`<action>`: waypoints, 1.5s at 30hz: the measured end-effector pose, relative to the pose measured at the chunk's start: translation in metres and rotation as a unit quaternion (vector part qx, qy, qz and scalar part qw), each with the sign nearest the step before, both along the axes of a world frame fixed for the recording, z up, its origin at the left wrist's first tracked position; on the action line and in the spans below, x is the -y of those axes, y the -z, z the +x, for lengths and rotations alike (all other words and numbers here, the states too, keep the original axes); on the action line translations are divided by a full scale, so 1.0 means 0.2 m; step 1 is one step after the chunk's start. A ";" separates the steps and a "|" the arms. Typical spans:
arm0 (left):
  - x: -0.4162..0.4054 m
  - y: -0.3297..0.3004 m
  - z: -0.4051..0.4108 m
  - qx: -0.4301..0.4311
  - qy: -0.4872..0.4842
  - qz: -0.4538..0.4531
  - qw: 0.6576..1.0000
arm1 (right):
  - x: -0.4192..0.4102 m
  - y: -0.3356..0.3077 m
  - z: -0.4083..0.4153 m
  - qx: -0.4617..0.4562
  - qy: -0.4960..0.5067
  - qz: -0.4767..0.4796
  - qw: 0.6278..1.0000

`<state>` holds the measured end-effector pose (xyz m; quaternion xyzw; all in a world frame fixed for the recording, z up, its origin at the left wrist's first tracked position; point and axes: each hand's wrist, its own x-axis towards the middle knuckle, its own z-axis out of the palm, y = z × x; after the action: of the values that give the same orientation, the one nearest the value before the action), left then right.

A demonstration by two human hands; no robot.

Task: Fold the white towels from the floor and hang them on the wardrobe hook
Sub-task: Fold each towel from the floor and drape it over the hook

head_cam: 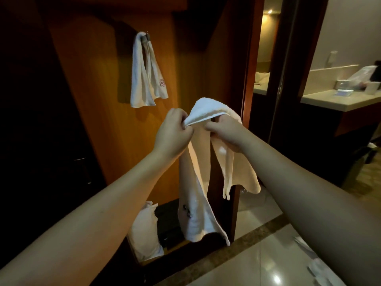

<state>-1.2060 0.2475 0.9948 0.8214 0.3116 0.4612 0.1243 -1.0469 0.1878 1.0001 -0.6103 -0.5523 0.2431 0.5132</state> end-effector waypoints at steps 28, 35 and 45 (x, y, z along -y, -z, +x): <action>-0.10 -0.07 0.01 -0.157 -0.016 0.098 0.983 | -0.03 0.12 -0.13 -0.329 -0.063 0.065 0.940; -0.07 0.04 -0.01 -0.058 0.095 -0.102 0.989 | -0.02 0.12 -0.17 -0.401 -0.114 0.071 0.906; -0.07 0.18 0.03 -0.066 -0.035 -0.068 0.995 | -0.03 0.05 -0.22 -0.217 0.021 0.046 0.975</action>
<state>-1.2002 0.2614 0.9587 0.8284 0.3783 0.3876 0.1427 -1.0902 0.1933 0.9902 -0.5298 -0.4254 0.3331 0.6537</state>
